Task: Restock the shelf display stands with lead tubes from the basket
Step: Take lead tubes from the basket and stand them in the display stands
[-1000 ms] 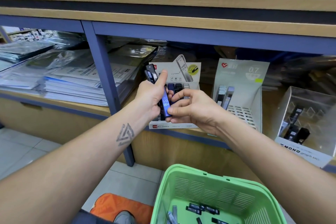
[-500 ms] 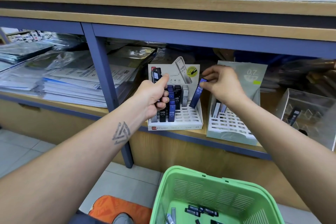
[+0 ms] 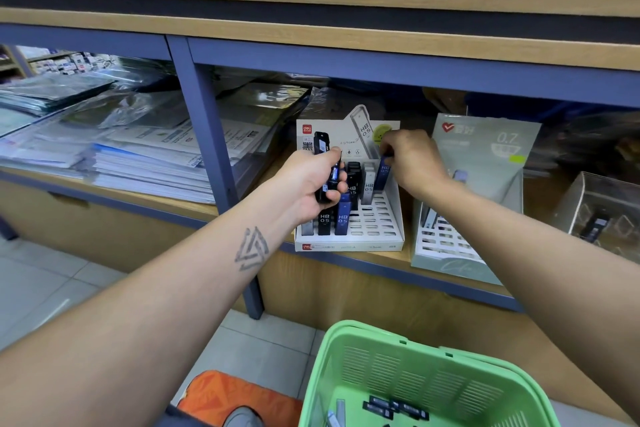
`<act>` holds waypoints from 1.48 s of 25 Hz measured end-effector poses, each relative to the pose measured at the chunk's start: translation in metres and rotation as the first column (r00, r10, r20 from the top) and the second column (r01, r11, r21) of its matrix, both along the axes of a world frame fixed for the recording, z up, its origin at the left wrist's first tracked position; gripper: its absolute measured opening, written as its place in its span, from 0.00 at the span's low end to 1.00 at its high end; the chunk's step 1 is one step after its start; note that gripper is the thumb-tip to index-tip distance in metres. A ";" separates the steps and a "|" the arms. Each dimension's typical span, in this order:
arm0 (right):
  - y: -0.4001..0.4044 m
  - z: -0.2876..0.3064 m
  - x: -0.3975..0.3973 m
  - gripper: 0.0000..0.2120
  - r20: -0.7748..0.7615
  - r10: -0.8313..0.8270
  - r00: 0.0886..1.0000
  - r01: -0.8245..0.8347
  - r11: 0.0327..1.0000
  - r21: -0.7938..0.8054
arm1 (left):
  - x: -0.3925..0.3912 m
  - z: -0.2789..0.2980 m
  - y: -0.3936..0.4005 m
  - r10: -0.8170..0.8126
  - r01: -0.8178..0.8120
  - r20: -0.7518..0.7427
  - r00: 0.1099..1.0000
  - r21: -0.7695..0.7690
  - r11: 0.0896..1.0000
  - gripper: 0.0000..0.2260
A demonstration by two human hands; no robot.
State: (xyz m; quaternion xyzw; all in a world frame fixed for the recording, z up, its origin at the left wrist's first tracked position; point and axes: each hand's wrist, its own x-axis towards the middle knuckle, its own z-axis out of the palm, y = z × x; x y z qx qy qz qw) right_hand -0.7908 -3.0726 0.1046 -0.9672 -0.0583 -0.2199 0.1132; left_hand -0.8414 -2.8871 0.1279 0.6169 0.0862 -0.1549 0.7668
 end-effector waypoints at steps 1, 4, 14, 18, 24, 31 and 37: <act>0.000 -0.002 0.003 0.09 -0.014 0.004 1.000 -0.004 1.000 -0.002 | 0.001 -0.001 0.000 0.005 -0.005 -0.003 1.000 0.002 1.000 0.12; -0.001 -0.005 0.008 0.07 -0.068 0.020 0.997 -0.019 1.000 0.014 | 0.003 -0.002 0.000 0.018 -0.018 -0.014 1.000 -0.004 1.000 0.12; 0.023 0.001 -0.005 0.11 -0.072 -0.130 0.989 0.095 0.925 -0.367 | -0.003 -0.001 -0.002 -0.022 0.023 0.019 1.000 -0.038 0.999 0.04; 0.023 0.006 -0.015 0.12 -0.111 -0.126 0.986 0.071 0.914 -0.400 | -0.007 0.000 -0.001 -0.048 0.047 -0.004 0.999 -0.090 0.995 0.06; 0.019 0.037 -0.036 0.06 -0.246 0.326 0.913 0.035 0.537 0.843 | -0.016 0.005 -0.005 -0.151 0.142 -0.052 0.987 -0.154 0.978 0.08; -0.032 0.058 -0.089 0.06 -0.170 0.349 0.921 0.050 0.327 0.944 | -0.030 0.011 -0.032 -0.336 0.336 0.026 0.942 -0.122 0.934 0.10; -0.120 0.062 -0.139 0.07 -0.041 0.175 0.984 -0.015 0.311 0.950 | -0.044 0.012 -0.100 -0.426 0.411 0.115 0.897 0.131 0.902 0.06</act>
